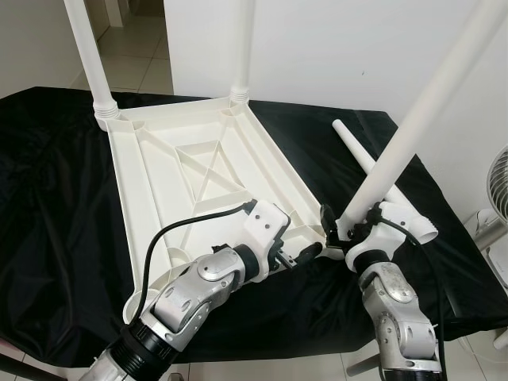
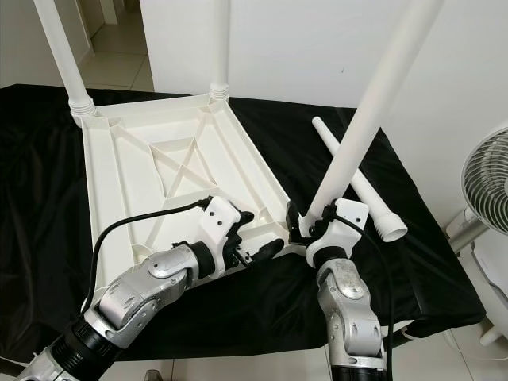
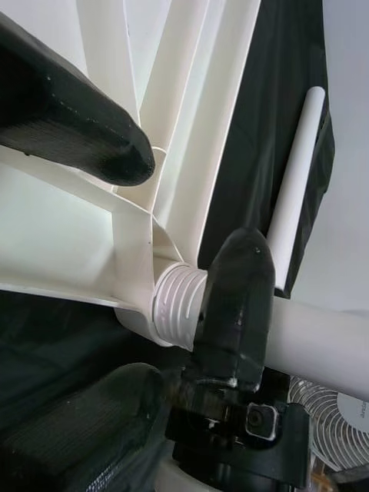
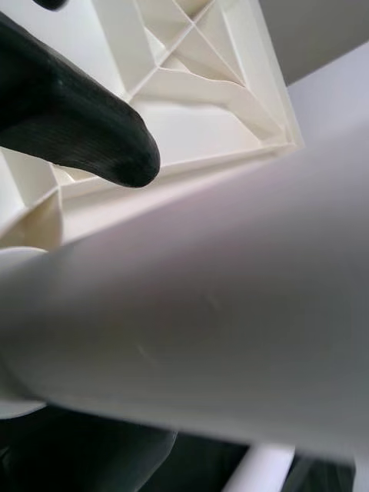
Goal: Building children table
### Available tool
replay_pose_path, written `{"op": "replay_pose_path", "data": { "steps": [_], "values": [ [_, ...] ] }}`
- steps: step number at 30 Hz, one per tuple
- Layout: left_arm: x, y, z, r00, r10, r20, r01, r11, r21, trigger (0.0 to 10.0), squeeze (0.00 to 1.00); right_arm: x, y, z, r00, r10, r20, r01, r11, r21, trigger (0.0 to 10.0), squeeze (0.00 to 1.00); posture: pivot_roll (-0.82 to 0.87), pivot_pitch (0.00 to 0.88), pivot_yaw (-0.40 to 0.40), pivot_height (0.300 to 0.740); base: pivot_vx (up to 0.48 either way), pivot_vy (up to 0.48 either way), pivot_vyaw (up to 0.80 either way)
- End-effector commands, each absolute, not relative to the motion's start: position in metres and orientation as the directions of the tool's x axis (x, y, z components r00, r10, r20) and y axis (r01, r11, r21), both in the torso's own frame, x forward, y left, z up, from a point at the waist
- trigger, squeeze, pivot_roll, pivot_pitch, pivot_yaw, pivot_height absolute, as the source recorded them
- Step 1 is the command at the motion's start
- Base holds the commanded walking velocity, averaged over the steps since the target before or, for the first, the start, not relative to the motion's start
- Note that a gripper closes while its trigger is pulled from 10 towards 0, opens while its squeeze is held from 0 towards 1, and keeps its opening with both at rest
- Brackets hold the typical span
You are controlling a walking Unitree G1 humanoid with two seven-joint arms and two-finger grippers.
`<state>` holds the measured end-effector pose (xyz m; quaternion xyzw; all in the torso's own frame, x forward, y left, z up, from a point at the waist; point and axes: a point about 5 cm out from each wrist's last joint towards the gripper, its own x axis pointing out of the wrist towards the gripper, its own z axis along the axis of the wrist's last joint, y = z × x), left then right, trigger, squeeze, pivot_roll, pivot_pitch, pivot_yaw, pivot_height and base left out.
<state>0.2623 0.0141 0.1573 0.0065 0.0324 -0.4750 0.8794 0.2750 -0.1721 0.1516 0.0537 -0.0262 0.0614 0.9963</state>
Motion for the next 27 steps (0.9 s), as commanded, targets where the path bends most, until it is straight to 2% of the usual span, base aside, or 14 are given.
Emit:
{"op": "replay_pose_path", "data": {
  "steps": [1,2,7,8,16,17,18,20,22,27],
  "values": [
    [0.253,0.01,0.157,0.4,-0.914,-0.063,0.915,0.402,-0.024,10.0,0.0,0.276,-0.175,0.151,0.985,0.166,0.055,-0.171,0.98,0.101,10.0,0.0,0.01,0.043,-0.068,0.74,0.0,0.0,0.0],
    [0.252,0.011,0.156,0.4,-0.914,-0.067,0.915,0.402,-0.024,10.0,0.0,0.276,-0.179,0.152,0.971,0.231,0.057,-0.235,0.969,0.076,10.0,0.0,0.01,0.045,-0.067,0.74,0.0,0.0,0.0],
    [0.252,0.012,0.156,0.4,-0.914,-0.071,0.915,0.402,-0.023,10.0,0.0,0.278,-0.187,0.155,0.94,0.337,0.053,-0.338,0.941,0.017,10.0,0.0,0.01,0.049,-0.061,0.74,0.0,0.0,0.0],
    [0.252,0.012,0.156,0.399,-0.914,-0.071,0.916,0.401,-0.023,10.0,0.0,0.28,-0.191,0.156,0.919,0.392,0.047,-0.392,0.92,-0.014,10.0,0.0,0.01,0.052,-0.059,0.74,0.0,0.0,0.0],
    [0.253,0.012,0.158,0.4,-0.914,-0.068,0.916,0.402,-0.022,10.0,0.0,0.289,-0.203,0.154,0.872,0.489,-0.001,-0.486,0.867,-0.106,10.0,0.0,0.02,0.058,-0.055,0.74,0.0,0.0,0.0],
    [0.253,0.012,0.159,0.4,-0.914,-0.067,0.915,0.402,-0.022,10.0,0.0,0.291,-0.206,0.152,0.866,0.5,-0.019,-0.498,0.859,-0.115,9.5,0.0,0.02,0.06,-0.055,0.74,0.0,0.0,0.0],
    [0.253,0.012,0.159,0.401,-0.914,-0.066,0.915,0.403,-0.023,10.0,0.0,0.294,-0.207,0.149,0.862,0.506,-0.035,-0.506,0.854,-0.122,4.0,0.0,0.02,0.062,-0.056,0.74,0.0,0.0,0.0],
    [0.253,0.012,0.159,0.401,-0.914,-0.065,0.915,0.404,-0.024,10.0,0.0,0.295,-0.208,0.148,0.859,0.509,-0.043,-0.511,0.851,-0.122,4.0,0.0,0.02,0.062,-0.056,0.74,0.0,0.0,0.0],
    [0.253,0.013,0.16,0.403,-0.913,-0.063,0.914,0.405,-0.024,10.0,0.0,0.297,-0.211,0.145,0.848,0.527,-0.064,-0.53,0.84,-0.113,0.0,0.0,0.03,0.067,-0.055,0.74,0.0,0.0,0.0],
    [0.254,0.014,0.162,0.412,-0.909,-0.06,0.91,0.414,-0.021,10.0,0.0,0.297,-0.215,0.137,0.832,0.547,-0.095,-0.554,0.827,-0.092,0.0,0.0,0.03,0.077,-0.055,0.74,0.0,0.0,0.0]
  ]
}}
